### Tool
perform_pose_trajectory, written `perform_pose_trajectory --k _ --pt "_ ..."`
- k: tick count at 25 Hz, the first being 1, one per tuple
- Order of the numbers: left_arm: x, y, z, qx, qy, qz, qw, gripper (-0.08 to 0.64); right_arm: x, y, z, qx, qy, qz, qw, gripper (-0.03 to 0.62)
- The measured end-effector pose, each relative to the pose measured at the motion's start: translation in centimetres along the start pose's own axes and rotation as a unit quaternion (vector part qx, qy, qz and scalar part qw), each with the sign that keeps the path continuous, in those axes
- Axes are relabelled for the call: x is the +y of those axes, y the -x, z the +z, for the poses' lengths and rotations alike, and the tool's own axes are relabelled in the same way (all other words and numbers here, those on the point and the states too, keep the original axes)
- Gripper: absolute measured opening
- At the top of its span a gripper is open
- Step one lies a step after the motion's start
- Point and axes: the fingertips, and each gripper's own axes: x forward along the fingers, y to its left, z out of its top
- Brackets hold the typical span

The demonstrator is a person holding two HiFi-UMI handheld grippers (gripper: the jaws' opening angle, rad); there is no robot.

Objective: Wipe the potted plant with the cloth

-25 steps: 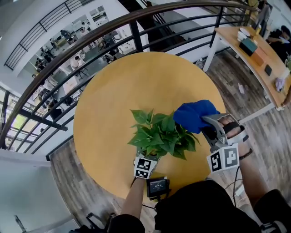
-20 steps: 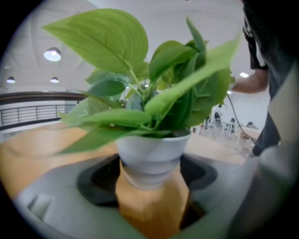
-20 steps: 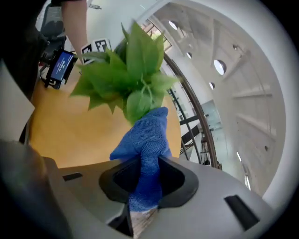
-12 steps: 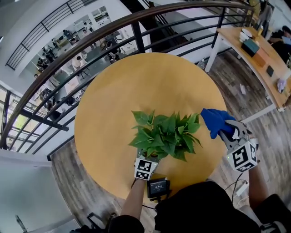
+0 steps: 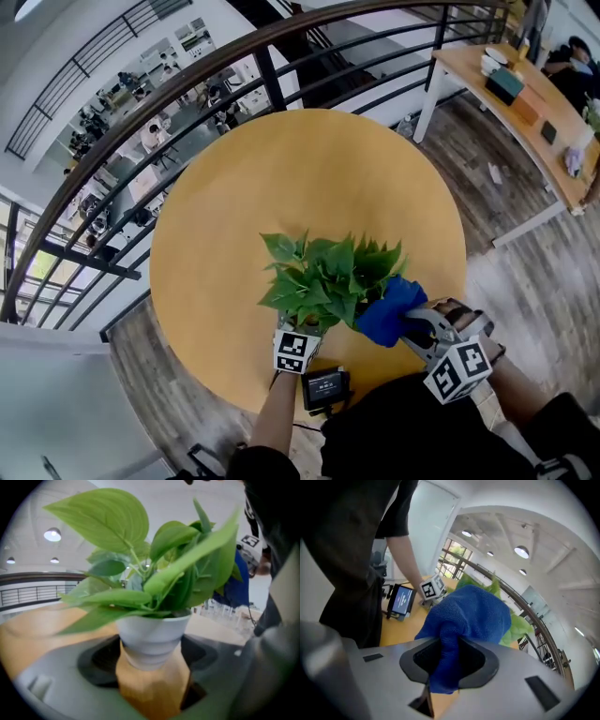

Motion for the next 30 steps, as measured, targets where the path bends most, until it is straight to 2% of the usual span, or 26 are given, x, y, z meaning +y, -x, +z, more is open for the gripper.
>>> perform_pose_trajectory --k 3,5,8,11,14,17,20,22,24,27,30 --pt "0.1 0.0 0.0 -0.002 0.0 0.001 1.0 0.394 4.4 -1.8 -3.2 0.047 0.025 0.051 0.997 0.103" --pt "0.1 0.0 0.0 -0.002 0.0 0.001 1.0 0.394 6.2 -2.4 -5.3 0.075 0.034 0.069 0.994 0.103" --pt "0.1 0.0 0.0 -0.002 0.0 0.001 1.0 0.394 5.6 -1.9 -7.6 0.094 -0.007 0.061 0.994 0.101" --pt "0.1 0.0 0.0 -0.003 -0.003 0.001 1.0 0.394 1.6 0.0 -8.8 0.089 -0.068 0.01 0.994 0.102" --pt "0.0 0.0 0.0 0.0 -0.001 0.001 1.0 0.394 -4.6 3.9 -7.9 0.058 -0.11 -0.076 0.989 0.103" --pt "-0.1 0.1 0.0 0.001 0.0 0.001 1.0 0.394 -10.1 8.4 -3.3 -0.009 -0.106 -0.15 0.983 0.102" --pt "-0.2 0.0 -0.1 0.003 0.0 0.0 1.0 0.394 -12.3 11.4 2.5 -0.073 -0.094 -0.178 0.977 0.102" --pt "-0.2 -0.1 -0.3 0.003 -0.001 -0.001 1.0 0.394 -11.1 11.2 6.2 -0.115 -0.092 -0.152 0.977 0.102" --pt "-0.1 0.0 -0.2 0.001 -0.002 0.001 1.0 0.394 -8.2 8.9 8.8 -0.138 -0.064 -0.098 0.983 0.102" --pt "-0.2 0.1 -0.2 0.003 0.0 0.0 1.0 0.394 -3.3 4.2 8.7 -0.107 -0.014 -0.024 0.994 0.103" --pt "-0.3 0.0 0.1 -0.001 0.001 -0.002 1.0 0.394 1.1 0.8 5.4 -0.053 -0.012 0.035 0.998 0.103"
